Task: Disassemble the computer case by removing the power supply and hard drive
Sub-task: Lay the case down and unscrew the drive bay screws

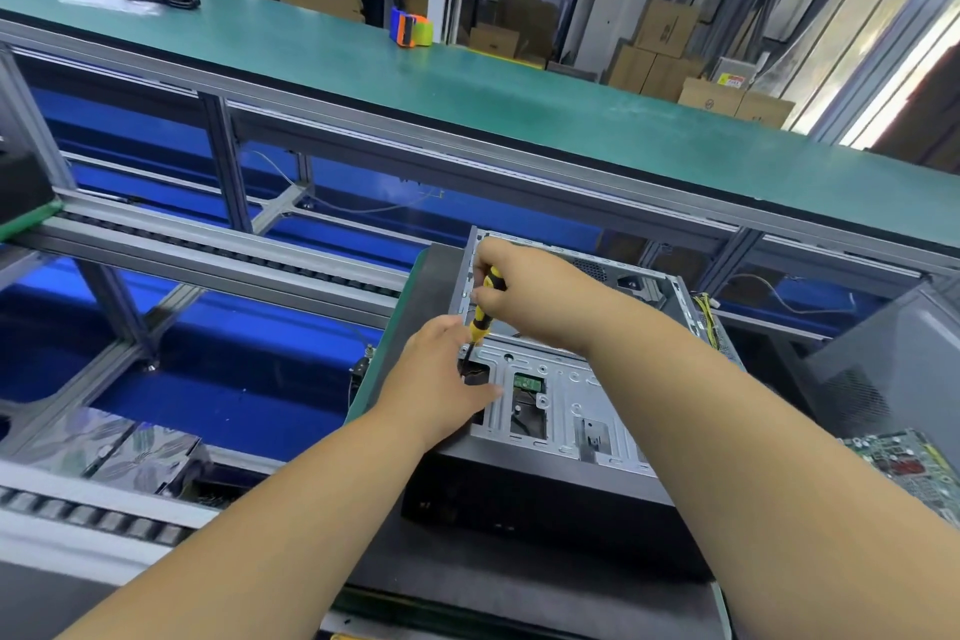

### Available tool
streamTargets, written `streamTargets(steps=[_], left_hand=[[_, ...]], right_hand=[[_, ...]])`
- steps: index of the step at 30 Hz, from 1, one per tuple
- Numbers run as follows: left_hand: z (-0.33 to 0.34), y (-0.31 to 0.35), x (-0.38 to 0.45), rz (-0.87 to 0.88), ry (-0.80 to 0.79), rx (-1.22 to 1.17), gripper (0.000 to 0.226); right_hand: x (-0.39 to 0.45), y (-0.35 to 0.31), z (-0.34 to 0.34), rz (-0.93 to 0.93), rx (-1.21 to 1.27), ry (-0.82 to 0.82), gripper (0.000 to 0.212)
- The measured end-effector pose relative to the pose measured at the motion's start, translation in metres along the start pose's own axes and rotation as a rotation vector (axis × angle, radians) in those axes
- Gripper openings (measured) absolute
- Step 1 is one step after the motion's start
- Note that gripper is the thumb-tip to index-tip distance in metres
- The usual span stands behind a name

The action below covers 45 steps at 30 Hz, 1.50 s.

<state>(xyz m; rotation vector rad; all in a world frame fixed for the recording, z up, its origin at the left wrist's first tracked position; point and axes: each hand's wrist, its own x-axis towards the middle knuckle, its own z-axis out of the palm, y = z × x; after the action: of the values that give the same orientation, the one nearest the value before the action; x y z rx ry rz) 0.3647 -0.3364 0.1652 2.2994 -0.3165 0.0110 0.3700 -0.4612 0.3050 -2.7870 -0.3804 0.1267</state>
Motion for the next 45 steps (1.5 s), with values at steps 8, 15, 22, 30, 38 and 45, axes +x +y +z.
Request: streamTargets(steps=[8,15,22,30,38,45], left_hand=[[0.004,-0.004,0.002,-0.008,0.014,0.008,0.056],[0.003,-0.006,0.002,-0.006,0.027,0.013,0.053],[0.003,-0.005,0.001,0.003,0.031,0.012,0.054],[0.002,-0.003,0.001,0.012,0.018,0.049,0.055],[0.002,-0.003,0.0,0.018,0.018,0.026,0.049],[0.002,-0.005,0.0,0.009,0.014,0.011,0.049]], right_hand=[[0.0,0.0,0.007,0.032,-0.123,0.104,0.033],[0.003,-0.003,0.006,0.077,0.023,0.07,0.02],[0.0,-0.001,0.006,0.055,-0.061,0.121,0.004],[0.001,0.0,0.01,0.071,-0.126,0.15,0.029],[-0.004,-0.001,0.01,0.059,-0.03,0.137,0.011],[-0.011,-0.004,0.005,0.011,-0.018,0.076,0.007]])
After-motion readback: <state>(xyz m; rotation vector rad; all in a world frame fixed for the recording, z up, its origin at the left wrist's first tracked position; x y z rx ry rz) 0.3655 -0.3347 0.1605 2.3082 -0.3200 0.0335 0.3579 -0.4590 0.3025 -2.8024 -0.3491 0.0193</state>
